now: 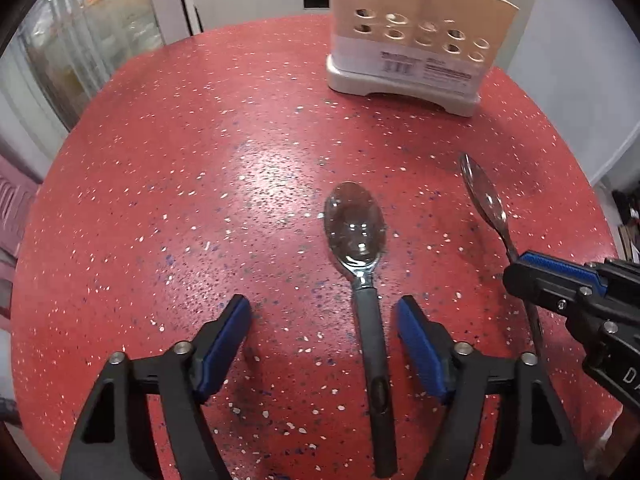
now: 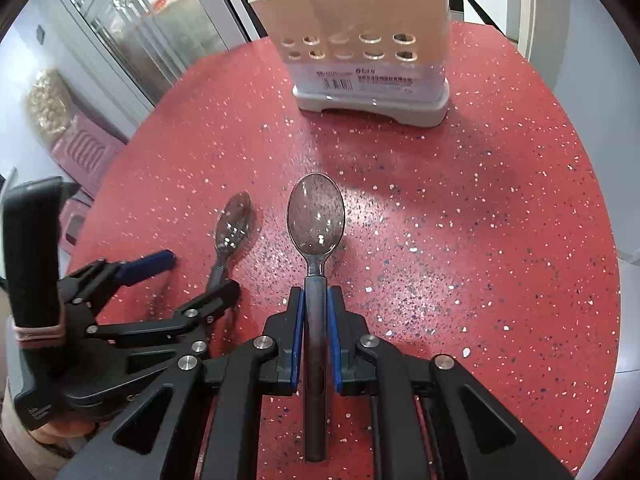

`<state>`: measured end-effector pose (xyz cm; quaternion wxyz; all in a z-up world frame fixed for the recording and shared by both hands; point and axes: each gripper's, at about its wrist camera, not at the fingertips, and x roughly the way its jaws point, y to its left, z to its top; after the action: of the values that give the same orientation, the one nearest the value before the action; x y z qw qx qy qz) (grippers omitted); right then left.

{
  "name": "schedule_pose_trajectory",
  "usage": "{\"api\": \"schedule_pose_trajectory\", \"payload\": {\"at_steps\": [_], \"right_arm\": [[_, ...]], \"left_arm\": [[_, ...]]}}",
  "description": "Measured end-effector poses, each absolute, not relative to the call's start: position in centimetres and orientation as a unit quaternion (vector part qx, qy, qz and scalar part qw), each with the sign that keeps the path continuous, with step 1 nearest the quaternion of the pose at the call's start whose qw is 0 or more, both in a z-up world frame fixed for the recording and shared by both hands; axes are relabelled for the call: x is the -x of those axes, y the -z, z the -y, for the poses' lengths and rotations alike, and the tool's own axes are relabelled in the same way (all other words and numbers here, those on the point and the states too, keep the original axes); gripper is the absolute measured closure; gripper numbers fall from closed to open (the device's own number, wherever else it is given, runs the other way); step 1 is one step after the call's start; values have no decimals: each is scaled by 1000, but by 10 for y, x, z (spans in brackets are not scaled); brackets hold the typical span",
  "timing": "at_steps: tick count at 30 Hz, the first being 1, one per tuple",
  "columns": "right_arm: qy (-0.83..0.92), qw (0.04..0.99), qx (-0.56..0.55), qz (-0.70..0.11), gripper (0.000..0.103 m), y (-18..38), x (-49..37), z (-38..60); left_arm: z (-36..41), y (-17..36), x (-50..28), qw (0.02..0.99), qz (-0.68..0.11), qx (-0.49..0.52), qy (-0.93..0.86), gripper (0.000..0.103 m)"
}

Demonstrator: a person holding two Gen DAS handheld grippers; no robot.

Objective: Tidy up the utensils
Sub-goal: 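Lift both dark spoons and carry them over the beige holder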

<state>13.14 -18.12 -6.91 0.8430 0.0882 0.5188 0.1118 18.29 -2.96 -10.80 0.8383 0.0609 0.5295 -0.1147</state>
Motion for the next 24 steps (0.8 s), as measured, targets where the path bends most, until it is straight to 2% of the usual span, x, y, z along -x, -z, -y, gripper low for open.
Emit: {"api": "schedule_pose_trajectory", "payload": {"at_steps": [2, 5, 6, 16, 24], "right_arm": [[-119, 843, -94, -515, 91, 67, -129, 184], [-125, 845, -100, -510, 91, 63, -128, 186], [-126, 845, -104, -509, 91, 61, -127, 187], [-138, 852, -127, -489, 91, 52, -130, 206], [-151, 860, -145, -466, 90, 37, -129, 223]], "left_arm": [[32, 105, -182, 835, -533, -64, 123, 16], [37, 100, -179, 834, -531, -71, 136, 44], [39, 98, -178, 834, -529, -73, 138, 64], [29, 86, -164, 856, -495, -14, 150, 66], [11, 43, -155, 886, -435, 36, 155, 66]]}}
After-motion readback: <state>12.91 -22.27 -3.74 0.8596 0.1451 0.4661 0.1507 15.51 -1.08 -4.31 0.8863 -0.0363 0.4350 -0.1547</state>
